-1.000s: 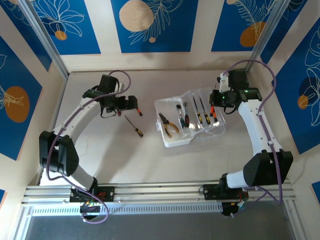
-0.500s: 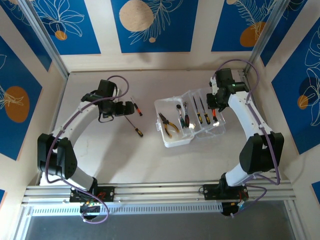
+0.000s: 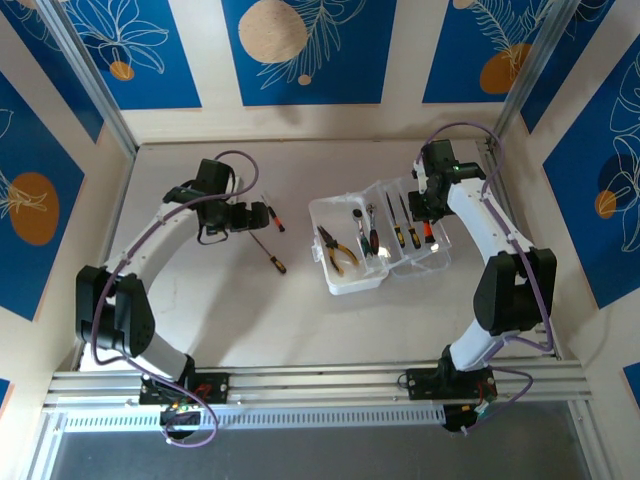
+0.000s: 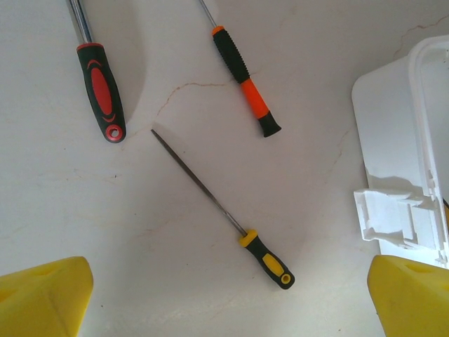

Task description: Pack the tool kit

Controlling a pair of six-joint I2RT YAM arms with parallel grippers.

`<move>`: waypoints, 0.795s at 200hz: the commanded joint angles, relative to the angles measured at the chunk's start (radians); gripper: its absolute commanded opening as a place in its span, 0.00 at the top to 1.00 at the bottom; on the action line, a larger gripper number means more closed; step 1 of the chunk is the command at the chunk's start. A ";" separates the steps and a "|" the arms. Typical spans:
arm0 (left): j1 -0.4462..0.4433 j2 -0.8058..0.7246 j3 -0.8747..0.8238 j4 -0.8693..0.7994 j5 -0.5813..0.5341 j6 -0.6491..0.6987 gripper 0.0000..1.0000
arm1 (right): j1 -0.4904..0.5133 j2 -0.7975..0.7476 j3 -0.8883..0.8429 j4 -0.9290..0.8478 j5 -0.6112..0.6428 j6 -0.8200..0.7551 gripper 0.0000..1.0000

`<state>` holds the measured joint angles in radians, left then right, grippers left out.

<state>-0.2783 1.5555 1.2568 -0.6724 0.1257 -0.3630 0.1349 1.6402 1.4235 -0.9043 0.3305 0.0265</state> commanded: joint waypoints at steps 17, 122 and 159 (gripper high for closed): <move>0.008 0.022 0.001 0.004 0.017 0.019 0.00 | 0.014 0.019 -0.004 0.013 0.004 -0.016 0.92; 0.011 0.029 0.000 -0.008 0.006 0.025 0.00 | 0.024 -0.034 0.032 -0.022 0.001 -0.008 0.61; 0.011 0.048 -0.002 -0.027 -0.008 0.030 0.00 | 0.060 -0.088 0.065 -0.056 -0.028 0.009 0.12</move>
<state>-0.2749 1.5768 1.2568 -0.6716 0.1257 -0.3561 0.1673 1.6196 1.4315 -0.9237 0.3321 0.0292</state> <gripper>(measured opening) 0.996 0.717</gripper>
